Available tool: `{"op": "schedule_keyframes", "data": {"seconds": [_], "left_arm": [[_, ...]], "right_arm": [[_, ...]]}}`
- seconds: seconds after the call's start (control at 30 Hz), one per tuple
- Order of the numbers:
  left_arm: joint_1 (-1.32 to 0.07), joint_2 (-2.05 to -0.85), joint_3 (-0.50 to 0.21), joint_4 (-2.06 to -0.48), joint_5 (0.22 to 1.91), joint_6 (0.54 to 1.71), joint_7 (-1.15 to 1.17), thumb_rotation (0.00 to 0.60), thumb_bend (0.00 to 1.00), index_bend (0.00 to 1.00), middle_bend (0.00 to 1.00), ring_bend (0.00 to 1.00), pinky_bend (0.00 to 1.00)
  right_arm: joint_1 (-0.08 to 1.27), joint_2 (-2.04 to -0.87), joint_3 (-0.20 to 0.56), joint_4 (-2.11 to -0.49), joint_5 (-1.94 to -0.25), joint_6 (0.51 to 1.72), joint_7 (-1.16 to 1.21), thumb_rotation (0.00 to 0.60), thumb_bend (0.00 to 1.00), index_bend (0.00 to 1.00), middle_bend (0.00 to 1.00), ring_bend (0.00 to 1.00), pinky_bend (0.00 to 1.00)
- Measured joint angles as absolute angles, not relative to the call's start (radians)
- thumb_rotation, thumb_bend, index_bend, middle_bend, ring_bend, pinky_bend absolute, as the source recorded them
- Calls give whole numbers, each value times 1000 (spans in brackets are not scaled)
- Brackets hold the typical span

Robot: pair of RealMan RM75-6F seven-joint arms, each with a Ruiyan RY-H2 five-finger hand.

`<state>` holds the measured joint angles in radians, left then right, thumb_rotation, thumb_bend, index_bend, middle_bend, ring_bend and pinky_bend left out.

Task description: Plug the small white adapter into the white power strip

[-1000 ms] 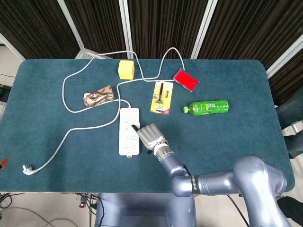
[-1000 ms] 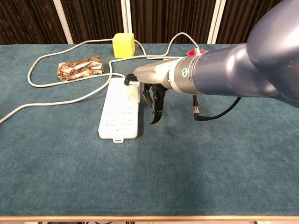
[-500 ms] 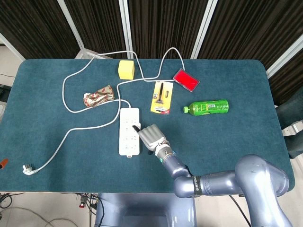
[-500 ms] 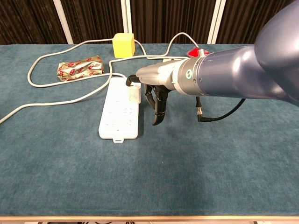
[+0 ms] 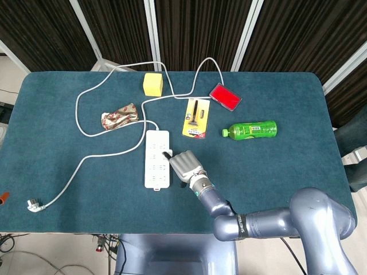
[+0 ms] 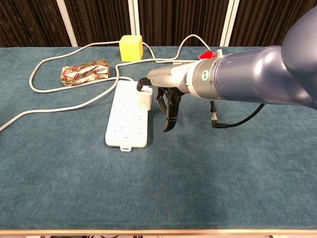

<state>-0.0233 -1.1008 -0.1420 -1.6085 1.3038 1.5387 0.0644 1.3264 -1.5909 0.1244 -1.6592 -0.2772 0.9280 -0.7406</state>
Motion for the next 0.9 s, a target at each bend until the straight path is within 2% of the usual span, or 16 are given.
{"op": "schedule_keyframes", "data": {"seconds": [0.07, 0.17, 0.27, 0.47, 0.63, 0.77, 0.9], "left_arm": [[-23, -1101, -142, -1609, 1303, 1539, 65, 600, 84, 179, 0, 0, 0], [-23, -1100, -142, -1609, 1304, 1538, 63, 600, 84, 179, 0, 0, 0], [-23, -1100, -142, -1609, 1304, 1539, 63, 600, 84, 179, 0, 0, 0], [-23, -1103, -143, -1608, 1303, 1540, 70, 600, 84, 179, 0, 0, 0], [-25, -1104, -140, -1609, 1307, 1538, 74, 600, 84, 179, 0, 0, 0], [-27, -1107, -135, -1610, 1314, 1536, 81, 600, 84, 179, 0, 0, 0], [-27, -1109, -134, -1613, 1320, 1540, 87, 600, 84, 179, 0, 0, 0]], "right_arm": [[1318, -1588, 137, -1665, -293, 930, -718, 600, 213, 285, 519, 558, 395], [1302, -1581, 162, -1674, -321, 929, -674, 600, 213, 174, 418, 491, 382], [1278, -1569, 191, -1688, -368, 933, -616, 600, 212, 111, 328, 432, 348], [1213, -1515, 260, -1738, -460, 947, -478, 600, 213, 50, 194, 308, 248], [1133, -1412, 284, -1809, -550, 978, -403, 600, 213, 36, 148, 241, 180], [1044, -1325, 262, -1868, -652, 1060, -373, 600, 213, 35, 140, 206, 139], [916, -1258, 195, -1912, -811, 1166, -325, 600, 213, 36, 140, 203, 137]]}}
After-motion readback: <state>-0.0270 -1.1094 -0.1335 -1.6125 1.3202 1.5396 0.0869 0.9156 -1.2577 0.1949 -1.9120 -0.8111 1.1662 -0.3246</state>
